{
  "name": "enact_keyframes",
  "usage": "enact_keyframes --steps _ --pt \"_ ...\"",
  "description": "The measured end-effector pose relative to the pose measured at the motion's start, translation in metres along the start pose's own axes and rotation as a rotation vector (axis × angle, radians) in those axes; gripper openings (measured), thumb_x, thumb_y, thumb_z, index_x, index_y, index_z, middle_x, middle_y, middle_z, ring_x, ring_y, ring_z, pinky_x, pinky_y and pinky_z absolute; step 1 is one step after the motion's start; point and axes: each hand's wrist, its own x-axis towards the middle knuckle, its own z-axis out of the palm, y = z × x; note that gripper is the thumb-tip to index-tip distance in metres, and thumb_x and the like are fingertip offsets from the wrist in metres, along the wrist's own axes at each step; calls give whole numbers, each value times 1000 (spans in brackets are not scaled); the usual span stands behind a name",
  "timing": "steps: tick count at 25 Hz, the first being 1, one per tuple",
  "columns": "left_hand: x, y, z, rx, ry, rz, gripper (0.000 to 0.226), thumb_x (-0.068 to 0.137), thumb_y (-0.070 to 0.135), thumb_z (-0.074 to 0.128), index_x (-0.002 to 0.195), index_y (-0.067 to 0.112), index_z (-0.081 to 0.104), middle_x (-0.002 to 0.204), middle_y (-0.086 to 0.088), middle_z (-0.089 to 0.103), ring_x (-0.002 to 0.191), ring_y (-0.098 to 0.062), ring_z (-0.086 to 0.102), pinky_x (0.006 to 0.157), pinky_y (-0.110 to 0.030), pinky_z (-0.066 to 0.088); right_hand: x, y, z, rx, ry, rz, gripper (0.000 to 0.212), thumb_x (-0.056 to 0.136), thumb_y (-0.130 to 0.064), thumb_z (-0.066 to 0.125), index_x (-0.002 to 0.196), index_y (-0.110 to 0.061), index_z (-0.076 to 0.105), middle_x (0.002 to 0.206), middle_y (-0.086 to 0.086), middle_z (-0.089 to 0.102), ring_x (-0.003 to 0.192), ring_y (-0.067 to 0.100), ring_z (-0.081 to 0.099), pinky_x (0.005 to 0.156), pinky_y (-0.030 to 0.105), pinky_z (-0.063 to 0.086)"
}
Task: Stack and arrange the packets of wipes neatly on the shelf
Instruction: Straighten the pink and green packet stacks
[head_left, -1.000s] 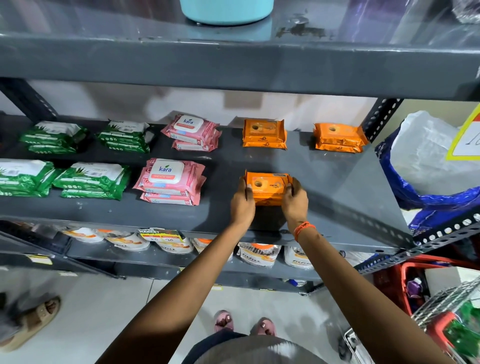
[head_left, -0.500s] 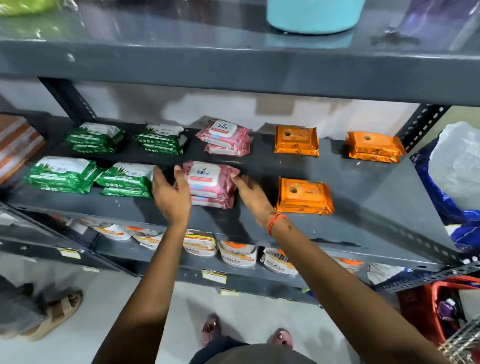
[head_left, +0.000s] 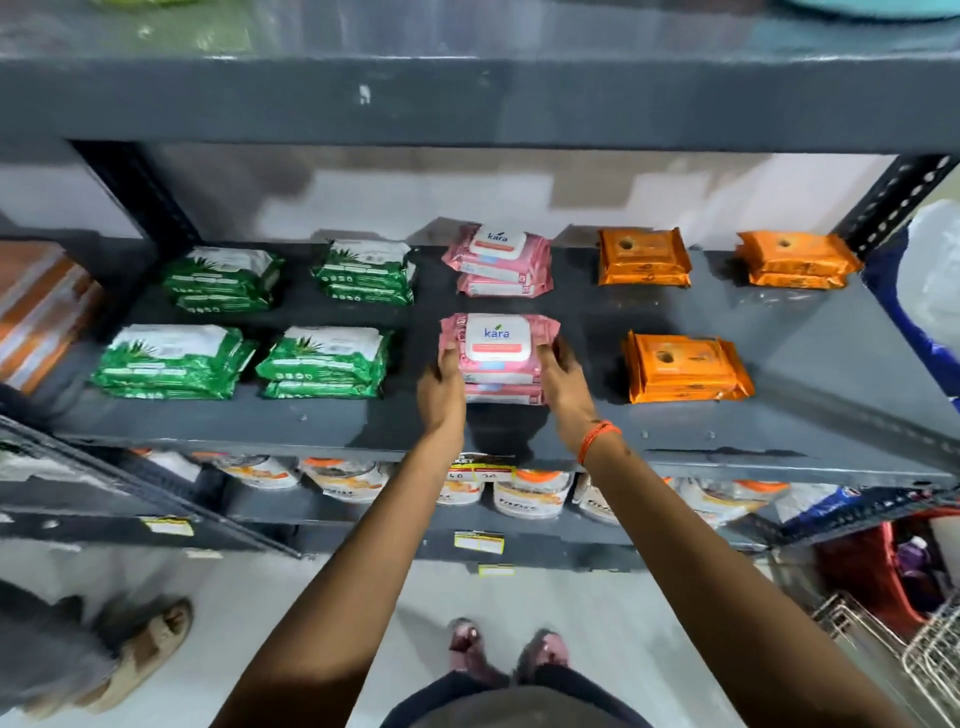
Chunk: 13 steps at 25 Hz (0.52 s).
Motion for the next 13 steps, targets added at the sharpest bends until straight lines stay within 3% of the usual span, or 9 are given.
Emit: enact_keyframes --steps 2,4,6,8,10,13 --pt "0 1 -2 -13 -24 -15 46 90 37 51 116 -1 55 124 -23 58 111 -35 55 81 -30 38 -1 0 -1 -42 18 8 56 94 -48 41 143 -21 35 145 9 47 132 30 45 109 35 35" --pt "-4 7 -9 30 -37 57 52 88 44 52 119 3 54 128 -18 58 116 -33 55 86 -30 42 -4 -5 0 -226 77 -109 57 95 -46 38 144 -18 30 148 11 43 135 32 42 115 46 33" --pt "-8 12 -26 185 16 290 57 90 45 50 129 4 47 134 -17 54 122 -30 51 97 -32 41 -13 -18 11 -458 162 -349 58 97 -37 40 147 -11 25 153 12 34 141 30 31 118 47 26" --pt "-8 16 -46 301 119 521 56 92 40 49 134 4 42 136 -18 52 126 -29 48 101 -27 36 -26 -33 32 -504 174 -582 56 96 -28 43 145 -5 28 153 14 33 143 28 28 119 41 24" --pt "6 20 -71 328 231 621 55 92 36 49 136 3 39 140 -18 48 130 -30 44 107 -32 33 -35 -43 61 -469 31 -669 51 96 -21 45 142 -1 34 147 18 41 137 29 37 115 37 30" --pt "42 27 -113 389 372 582 56 93 32 49 137 1 36 144 -21 41 134 -33 37 113 -44 29 -39 -45 110 -489 -236 -563 48 98 -19 42 141 2 35 138 24 51 127 34 48 106 37 39"
